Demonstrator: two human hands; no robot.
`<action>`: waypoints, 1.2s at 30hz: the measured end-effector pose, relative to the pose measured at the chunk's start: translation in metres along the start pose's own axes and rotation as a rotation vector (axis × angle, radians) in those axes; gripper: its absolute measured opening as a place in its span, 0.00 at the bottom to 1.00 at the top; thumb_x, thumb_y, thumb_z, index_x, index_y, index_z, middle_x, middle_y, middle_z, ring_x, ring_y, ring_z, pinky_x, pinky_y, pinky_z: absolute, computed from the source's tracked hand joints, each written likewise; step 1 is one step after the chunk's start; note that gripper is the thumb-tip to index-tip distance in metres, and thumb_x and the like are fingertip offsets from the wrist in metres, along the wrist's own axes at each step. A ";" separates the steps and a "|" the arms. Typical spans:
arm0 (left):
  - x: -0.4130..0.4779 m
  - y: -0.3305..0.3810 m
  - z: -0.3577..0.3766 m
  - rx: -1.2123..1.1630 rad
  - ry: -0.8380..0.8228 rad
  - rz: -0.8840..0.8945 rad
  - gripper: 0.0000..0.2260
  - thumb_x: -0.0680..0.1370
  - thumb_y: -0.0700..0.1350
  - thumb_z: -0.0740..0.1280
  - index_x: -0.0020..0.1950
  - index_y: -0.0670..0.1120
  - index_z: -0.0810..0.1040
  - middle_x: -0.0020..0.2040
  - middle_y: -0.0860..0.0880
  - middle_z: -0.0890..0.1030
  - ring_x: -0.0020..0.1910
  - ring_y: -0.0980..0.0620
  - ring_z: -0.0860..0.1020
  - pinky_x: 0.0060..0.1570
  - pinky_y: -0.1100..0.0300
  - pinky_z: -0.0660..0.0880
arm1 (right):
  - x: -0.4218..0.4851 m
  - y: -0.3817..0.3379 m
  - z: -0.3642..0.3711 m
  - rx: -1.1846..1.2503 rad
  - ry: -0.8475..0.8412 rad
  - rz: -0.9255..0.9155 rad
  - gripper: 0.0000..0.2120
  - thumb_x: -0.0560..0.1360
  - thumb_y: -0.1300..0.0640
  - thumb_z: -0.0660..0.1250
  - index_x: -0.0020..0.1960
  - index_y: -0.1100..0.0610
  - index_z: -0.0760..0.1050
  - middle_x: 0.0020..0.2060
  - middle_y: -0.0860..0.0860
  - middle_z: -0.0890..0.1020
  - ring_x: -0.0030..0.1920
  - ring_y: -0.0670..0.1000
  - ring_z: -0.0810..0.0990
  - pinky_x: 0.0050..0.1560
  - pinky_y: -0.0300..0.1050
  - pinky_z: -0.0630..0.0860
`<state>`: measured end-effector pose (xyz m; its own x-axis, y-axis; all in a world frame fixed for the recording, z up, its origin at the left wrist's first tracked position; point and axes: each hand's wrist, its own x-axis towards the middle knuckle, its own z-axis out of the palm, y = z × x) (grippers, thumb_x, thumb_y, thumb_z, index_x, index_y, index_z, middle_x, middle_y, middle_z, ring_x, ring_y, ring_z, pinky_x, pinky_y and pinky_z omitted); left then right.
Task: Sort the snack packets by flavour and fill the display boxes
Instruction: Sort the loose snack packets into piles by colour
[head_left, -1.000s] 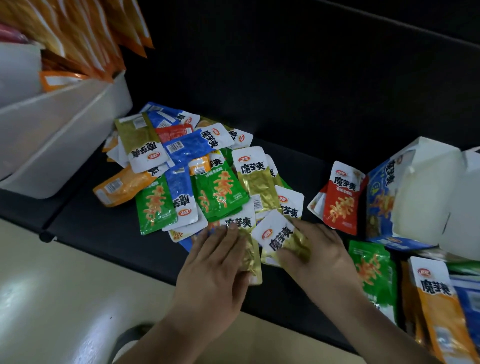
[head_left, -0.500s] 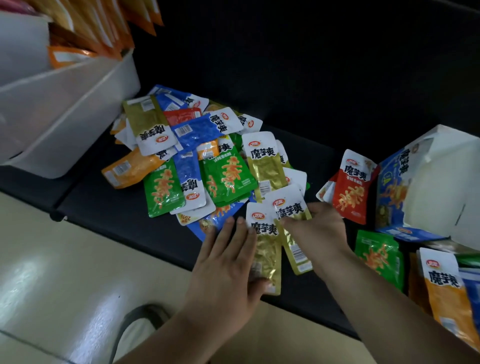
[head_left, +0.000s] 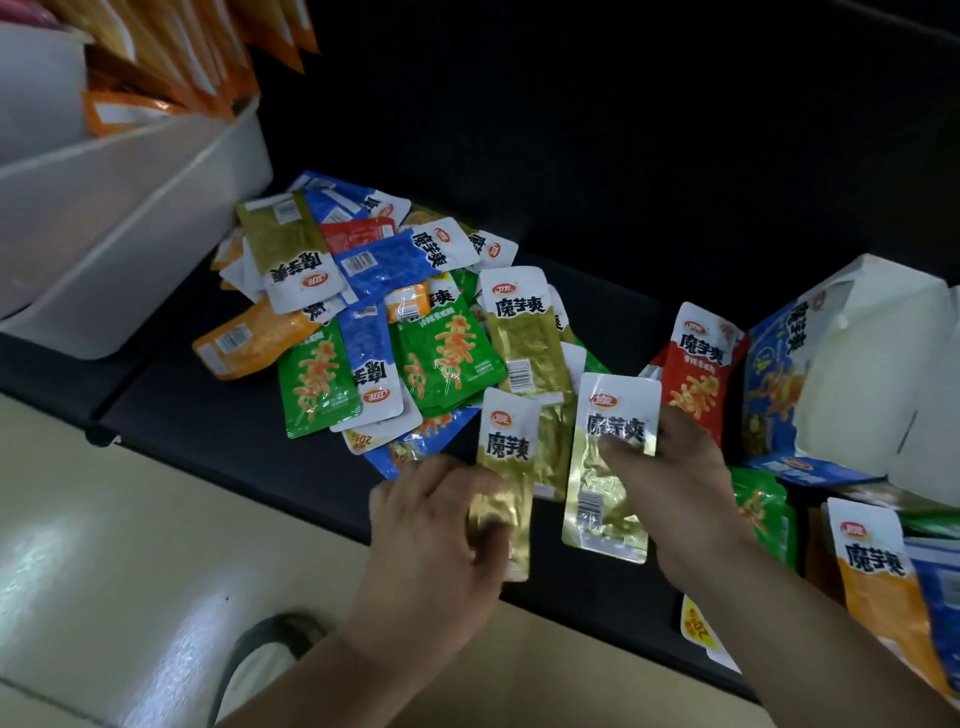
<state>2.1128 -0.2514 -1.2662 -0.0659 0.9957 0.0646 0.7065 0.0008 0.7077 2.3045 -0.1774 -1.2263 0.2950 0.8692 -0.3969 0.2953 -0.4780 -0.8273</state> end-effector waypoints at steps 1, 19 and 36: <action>0.003 0.003 -0.005 -0.107 0.012 -0.060 0.10 0.75 0.44 0.75 0.52 0.57 0.80 0.47 0.60 0.78 0.44 0.59 0.79 0.45 0.59 0.74 | -0.002 0.003 -0.004 0.013 0.003 0.008 0.12 0.79 0.62 0.70 0.55 0.46 0.80 0.41 0.44 0.85 0.42 0.52 0.82 0.40 0.47 0.78; 0.082 0.028 0.034 0.552 -0.304 0.293 0.35 0.77 0.56 0.68 0.82 0.51 0.62 0.84 0.41 0.54 0.83 0.37 0.47 0.80 0.35 0.46 | -0.022 0.015 -0.042 -0.037 0.033 -0.079 0.10 0.77 0.58 0.73 0.53 0.44 0.79 0.41 0.40 0.87 0.40 0.44 0.85 0.40 0.43 0.80; 0.011 0.012 0.019 0.271 -0.094 0.172 0.17 0.76 0.57 0.69 0.60 0.49 0.80 0.54 0.50 0.79 0.51 0.44 0.77 0.47 0.47 0.77 | -0.027 0.045 -0.041 -0.109 0.039 -0.059 0.12 0.77 0.60 0.74 0.57 0.47 0.80 0.39 0.43 0.86 0.35 0.45 0.82 0.28 0.31 0.71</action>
<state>2.1337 -0.2384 -1.2700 0.1273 0.9875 0.0925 0.8643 -0.1562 0.4780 2.3473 -0.2276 -1.2361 0.3089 0.8915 -0.3315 0.4096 -0.4392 -0.7995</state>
